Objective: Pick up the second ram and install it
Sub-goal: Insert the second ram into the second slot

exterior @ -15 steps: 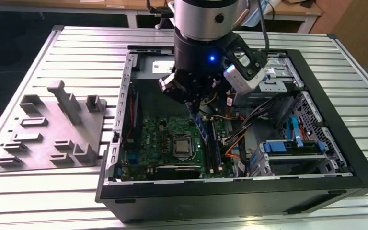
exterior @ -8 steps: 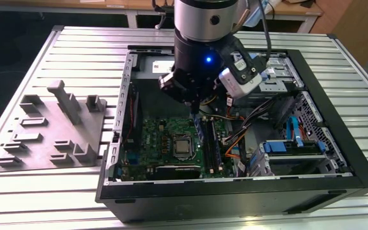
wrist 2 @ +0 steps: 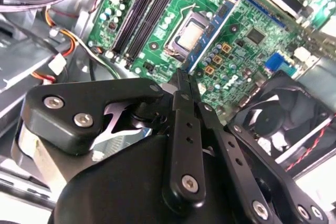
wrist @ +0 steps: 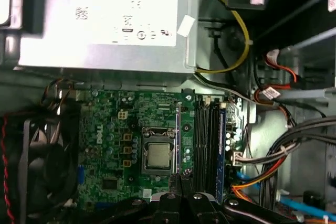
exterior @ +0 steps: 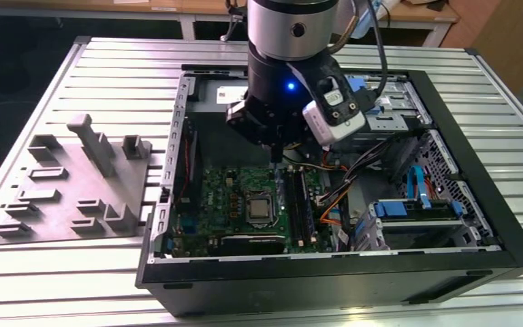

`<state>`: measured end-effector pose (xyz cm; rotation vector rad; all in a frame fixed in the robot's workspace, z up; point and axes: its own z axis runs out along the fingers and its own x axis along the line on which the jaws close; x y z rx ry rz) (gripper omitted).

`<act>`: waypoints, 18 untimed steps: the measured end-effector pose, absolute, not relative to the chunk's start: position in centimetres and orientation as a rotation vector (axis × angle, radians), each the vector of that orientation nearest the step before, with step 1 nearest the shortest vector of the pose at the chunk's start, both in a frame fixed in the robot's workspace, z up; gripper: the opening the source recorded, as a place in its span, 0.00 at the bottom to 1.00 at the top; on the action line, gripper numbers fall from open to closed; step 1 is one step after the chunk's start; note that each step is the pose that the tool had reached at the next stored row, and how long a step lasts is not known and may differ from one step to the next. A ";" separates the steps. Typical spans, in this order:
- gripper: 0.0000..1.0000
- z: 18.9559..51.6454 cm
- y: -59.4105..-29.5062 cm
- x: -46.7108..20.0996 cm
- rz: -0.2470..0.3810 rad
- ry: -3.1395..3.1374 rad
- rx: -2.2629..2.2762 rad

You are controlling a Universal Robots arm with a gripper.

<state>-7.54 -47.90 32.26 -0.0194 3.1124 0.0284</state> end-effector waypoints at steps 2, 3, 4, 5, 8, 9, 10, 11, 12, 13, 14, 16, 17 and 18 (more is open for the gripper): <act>0.11 32.3 -47.9 -7.5 0.028 3.112 -0.005; 0.11 32.3 -47.9 -7.5 0.028 3.112 -0.004; 0.11 32.3 -47.9 -7.5 0.028 3.112 -0.003; 0.11 32.3 -47.9 -7.5 0.028 3.112 -0.002; 0.11 32.2 -47.9 -7.4 0.029 3.112 -0.001; 0.11 32.2 -47.9 -7.3 0.028 3.112 -0.001; 0.11 32.2 -47.9 -7.1 0.028 3.112 -0.001; 0.11 32.2 -47.9 -6.9 0.028 3.112 -0.001; 0.11 32.2 -47.9 -6.8 0.028 3.112 -0.001; 0.11 32.2 -47.9 -6.5 0.028 3.112 -0.001; 0.11 32.2 -47.9 -6.3 0.028 3.112 -0.001; 0.11 32.1 -47.9 -6.0 0.029 3.112 -0.002; 0.11 32.0 -47.9 -5.9 0.028 3.112 -0.005; 0.11 32.0 -47.9 -5.8 0.028 3.112 -0.008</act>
